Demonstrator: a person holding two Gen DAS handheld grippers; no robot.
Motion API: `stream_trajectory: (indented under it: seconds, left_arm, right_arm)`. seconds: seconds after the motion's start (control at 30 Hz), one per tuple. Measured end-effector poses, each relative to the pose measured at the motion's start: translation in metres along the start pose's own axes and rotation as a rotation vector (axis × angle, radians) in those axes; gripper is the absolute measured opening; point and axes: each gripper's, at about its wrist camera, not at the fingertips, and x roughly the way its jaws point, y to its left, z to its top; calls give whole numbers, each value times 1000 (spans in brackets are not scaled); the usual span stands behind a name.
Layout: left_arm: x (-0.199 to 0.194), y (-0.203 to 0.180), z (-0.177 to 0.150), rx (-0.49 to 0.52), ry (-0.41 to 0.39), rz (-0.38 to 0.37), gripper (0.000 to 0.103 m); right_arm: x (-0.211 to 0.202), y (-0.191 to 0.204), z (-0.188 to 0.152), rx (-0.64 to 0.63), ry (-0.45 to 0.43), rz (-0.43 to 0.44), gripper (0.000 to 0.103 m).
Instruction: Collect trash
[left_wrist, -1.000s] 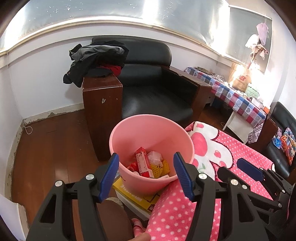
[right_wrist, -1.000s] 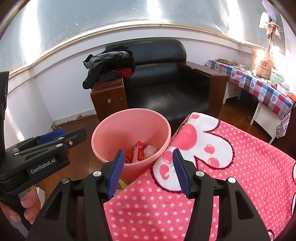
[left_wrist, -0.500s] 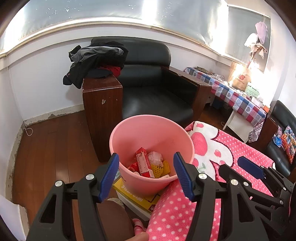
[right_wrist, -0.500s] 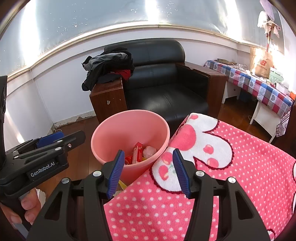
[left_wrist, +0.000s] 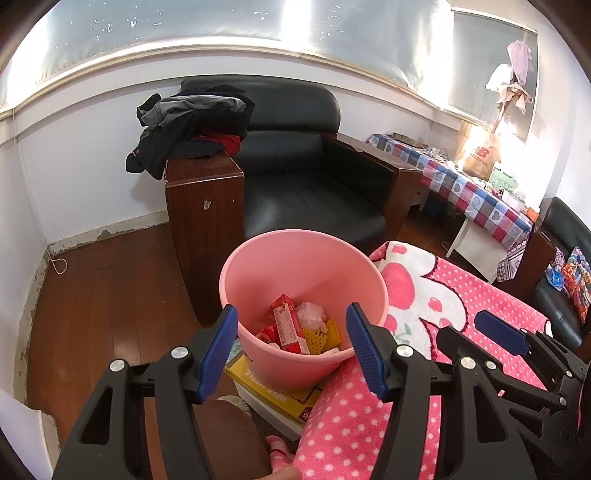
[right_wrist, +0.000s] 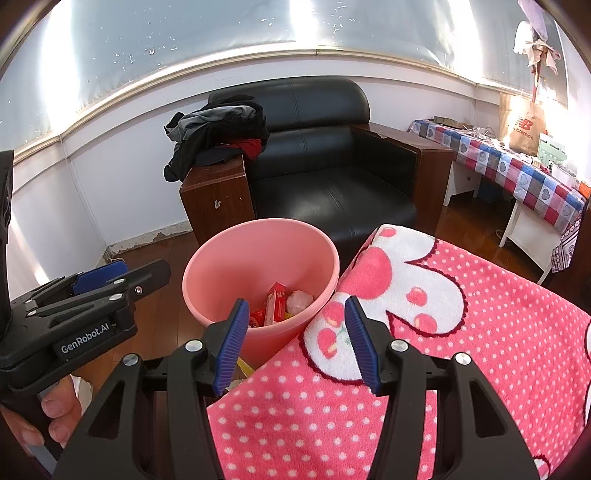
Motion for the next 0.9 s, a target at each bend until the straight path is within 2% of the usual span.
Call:
stream_trajectory:
  seconds: [0.9]
  left_arm:
    - [6,-1,-2,26,16,8,60]
  right_arm:
    - [-2,-4,-6,10,-1,3,54]
